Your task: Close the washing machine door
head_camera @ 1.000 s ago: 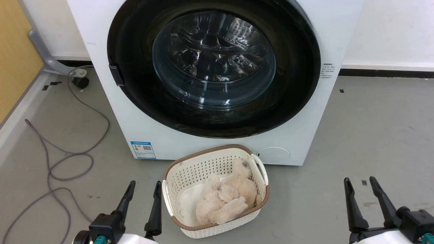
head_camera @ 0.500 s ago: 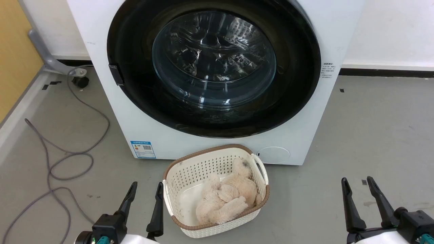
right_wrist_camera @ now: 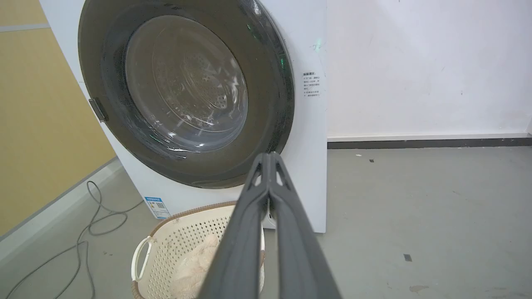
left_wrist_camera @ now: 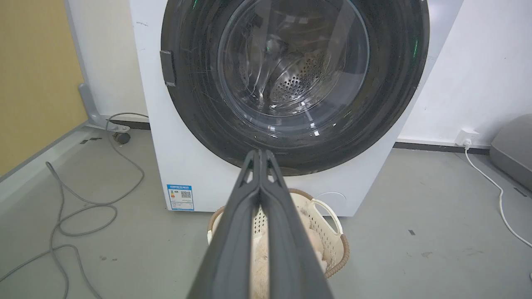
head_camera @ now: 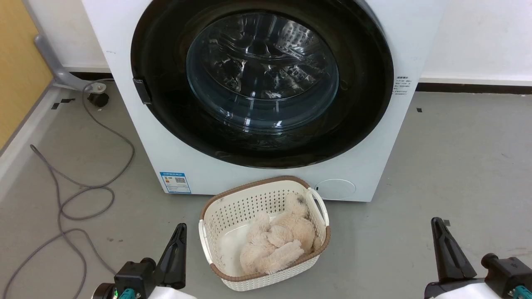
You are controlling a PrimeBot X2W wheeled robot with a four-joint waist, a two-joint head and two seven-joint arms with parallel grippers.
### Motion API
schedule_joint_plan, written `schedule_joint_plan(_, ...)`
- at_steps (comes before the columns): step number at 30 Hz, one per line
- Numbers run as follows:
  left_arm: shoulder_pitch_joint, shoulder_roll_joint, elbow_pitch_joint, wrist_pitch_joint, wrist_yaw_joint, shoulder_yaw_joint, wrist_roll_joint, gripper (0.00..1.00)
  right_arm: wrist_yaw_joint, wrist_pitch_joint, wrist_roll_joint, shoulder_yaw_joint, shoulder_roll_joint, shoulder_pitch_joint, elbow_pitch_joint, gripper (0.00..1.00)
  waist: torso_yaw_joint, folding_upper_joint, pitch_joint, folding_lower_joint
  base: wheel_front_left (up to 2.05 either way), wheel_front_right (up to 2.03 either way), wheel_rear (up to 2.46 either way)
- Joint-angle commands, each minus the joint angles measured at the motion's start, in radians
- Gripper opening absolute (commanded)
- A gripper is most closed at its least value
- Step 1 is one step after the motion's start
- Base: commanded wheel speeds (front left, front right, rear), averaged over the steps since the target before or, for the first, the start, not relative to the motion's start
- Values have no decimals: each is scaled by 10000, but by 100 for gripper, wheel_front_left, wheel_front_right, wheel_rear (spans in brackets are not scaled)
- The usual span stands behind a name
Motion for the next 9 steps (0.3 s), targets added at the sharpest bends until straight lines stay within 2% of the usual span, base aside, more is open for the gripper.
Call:
schedule_joint_plan(1, -21, 0, -51, 44, 32, 29, 77, 0, 0, 74, -89, 7, 22, -30, -50, 0, -4, 0, -1, 0, 0, 0, 0)
schedule_joint_plan(9, -48, -1, -144, 207, 76, 82, 185, 0, -1, 238, -230, 14, 51, -70, -116, 0, -21, 0, -1, 0, 0, 0, 0)
